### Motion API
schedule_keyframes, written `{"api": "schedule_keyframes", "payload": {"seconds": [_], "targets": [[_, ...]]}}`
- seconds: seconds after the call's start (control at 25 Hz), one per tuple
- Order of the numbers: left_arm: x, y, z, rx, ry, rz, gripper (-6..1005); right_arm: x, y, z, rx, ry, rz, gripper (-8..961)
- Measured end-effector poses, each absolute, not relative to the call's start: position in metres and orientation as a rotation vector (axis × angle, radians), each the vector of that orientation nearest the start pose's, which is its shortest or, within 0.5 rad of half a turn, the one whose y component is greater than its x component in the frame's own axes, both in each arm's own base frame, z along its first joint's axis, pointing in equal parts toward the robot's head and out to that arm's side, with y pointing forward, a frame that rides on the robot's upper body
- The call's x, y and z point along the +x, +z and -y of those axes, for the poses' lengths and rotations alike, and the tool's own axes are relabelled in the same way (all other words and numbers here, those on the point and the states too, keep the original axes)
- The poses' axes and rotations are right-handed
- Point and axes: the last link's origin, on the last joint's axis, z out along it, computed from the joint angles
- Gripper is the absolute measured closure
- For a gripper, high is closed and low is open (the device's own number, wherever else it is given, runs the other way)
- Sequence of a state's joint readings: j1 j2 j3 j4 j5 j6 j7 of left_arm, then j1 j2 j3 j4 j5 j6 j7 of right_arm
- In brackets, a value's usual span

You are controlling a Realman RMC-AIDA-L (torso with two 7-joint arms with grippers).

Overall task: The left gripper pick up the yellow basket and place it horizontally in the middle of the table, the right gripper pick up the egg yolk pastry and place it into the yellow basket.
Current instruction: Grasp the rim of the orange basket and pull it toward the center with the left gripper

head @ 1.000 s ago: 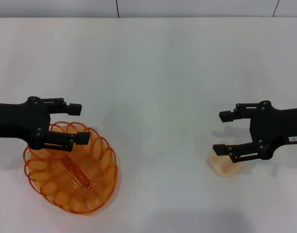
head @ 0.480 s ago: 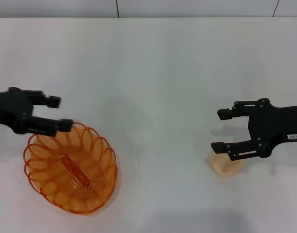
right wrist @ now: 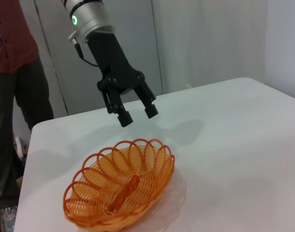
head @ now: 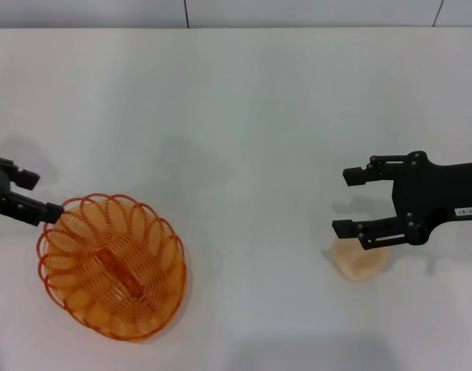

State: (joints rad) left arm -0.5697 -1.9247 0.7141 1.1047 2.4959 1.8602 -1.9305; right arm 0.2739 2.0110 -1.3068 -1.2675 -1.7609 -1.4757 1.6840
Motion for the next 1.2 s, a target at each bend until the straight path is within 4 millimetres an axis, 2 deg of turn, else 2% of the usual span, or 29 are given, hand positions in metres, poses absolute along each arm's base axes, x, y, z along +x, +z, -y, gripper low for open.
{"api": "schedule_keyframes", "payload": {"seconds": [0.36,0.6,1.04,1.2], "targets": [[-0.279,0.109,-0.335,-2.725,0.383,1.029,210,0.203,0.018,-0.302,-2.896,0.475,-0.328,153],[-0.277,0.102,-0.34,-2.714,0.424,1.022,220,0.202,0.016,-0.3,-2.908,0.488,-0.326,153],[-0.275,0.069,-0.347,-2.737,0.452,1.003,238,0.201,0.016,-0.299,-2.918,0.493,-0.335,152],[-0.274,0.064,-0.348,-2.739,0.457,0.994,244,0.201,0.016,-0.298,-2.926,0.494,-0.338,153]]}}
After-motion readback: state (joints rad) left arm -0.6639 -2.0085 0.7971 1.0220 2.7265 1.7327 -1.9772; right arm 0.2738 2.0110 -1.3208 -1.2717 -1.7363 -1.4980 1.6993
